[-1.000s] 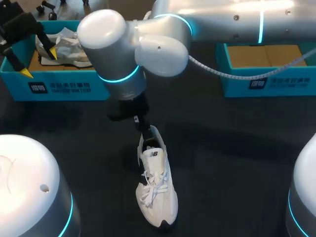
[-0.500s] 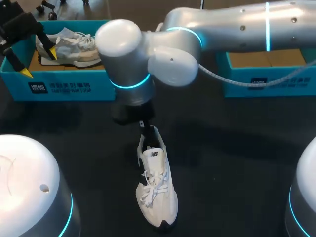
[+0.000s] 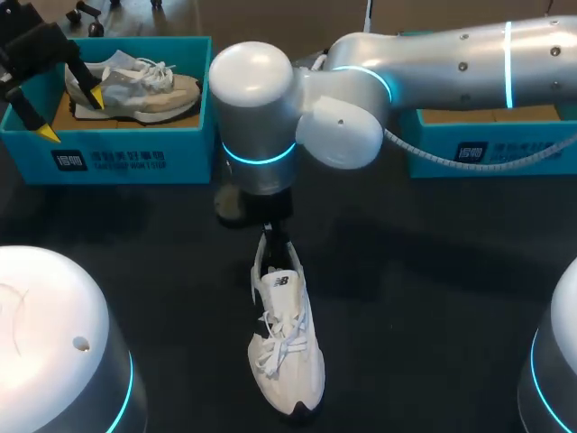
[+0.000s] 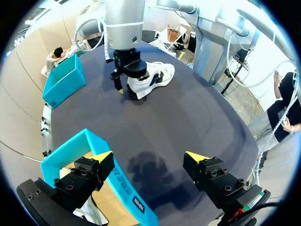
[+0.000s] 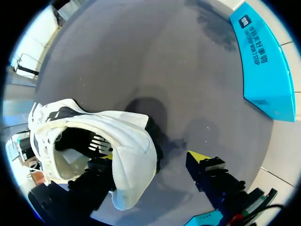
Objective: Take the shoe out of the shoebox, open the shoe tongue, remove and reinsert the insole, then place the shoe into the shoebox
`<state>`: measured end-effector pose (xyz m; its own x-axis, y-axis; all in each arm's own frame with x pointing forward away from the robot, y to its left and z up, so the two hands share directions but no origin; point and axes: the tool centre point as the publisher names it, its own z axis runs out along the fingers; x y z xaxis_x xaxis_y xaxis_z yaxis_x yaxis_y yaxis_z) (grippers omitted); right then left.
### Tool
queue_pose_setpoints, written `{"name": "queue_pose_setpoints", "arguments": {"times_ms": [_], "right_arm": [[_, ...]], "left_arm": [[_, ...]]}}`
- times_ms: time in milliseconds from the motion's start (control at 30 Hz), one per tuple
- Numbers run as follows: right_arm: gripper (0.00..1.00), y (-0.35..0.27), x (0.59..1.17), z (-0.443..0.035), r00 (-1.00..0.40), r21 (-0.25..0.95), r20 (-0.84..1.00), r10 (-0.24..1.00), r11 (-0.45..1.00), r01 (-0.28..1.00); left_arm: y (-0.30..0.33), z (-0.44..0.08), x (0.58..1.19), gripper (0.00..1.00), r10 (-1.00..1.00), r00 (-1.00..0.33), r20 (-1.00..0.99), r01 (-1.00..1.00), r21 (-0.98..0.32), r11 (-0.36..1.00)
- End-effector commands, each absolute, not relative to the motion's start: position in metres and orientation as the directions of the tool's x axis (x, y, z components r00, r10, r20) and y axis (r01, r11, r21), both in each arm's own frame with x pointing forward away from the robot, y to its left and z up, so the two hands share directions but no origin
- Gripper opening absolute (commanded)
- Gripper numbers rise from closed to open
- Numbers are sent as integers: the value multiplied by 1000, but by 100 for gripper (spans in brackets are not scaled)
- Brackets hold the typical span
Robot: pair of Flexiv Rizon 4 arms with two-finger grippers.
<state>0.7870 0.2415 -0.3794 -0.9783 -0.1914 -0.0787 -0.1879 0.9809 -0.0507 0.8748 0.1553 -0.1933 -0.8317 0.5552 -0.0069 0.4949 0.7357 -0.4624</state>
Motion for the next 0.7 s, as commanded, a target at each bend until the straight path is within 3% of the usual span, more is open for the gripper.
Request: {"name": "queue_pose_setpoints", "arguments": {"times_ms": [33, 100, 167, 233, 700], "right_arm": [[47, 241, 791, -386, -979, -39, -71, -192, 981, -189], [40, 242, 791, -387, -979, -37, -70, -191, 981, -189], [24, 243, 791, -388, -980, -35, -66, -189, 982, -187], [0, 245, 790, -388, -981, -38, -66, -184, 983, -182], [0, 235, 787, -326, -980, -102, -138, -142, 986, -129]], "left_arm": [[156, -193, 875, 100, 556, -831, -6, 496, -461, 736], [156, -193, 875, 100, 556, -831, -6, 496, -461, 736], [156, -193, 875, 100, 556, -831, -6, 496, -461, 736], [156, -193, 875, 100, 556, -831, -6, 496, -461, 736], [156, -193, 875, 100, 556, -831, -6, 496, -461, 736]]}}
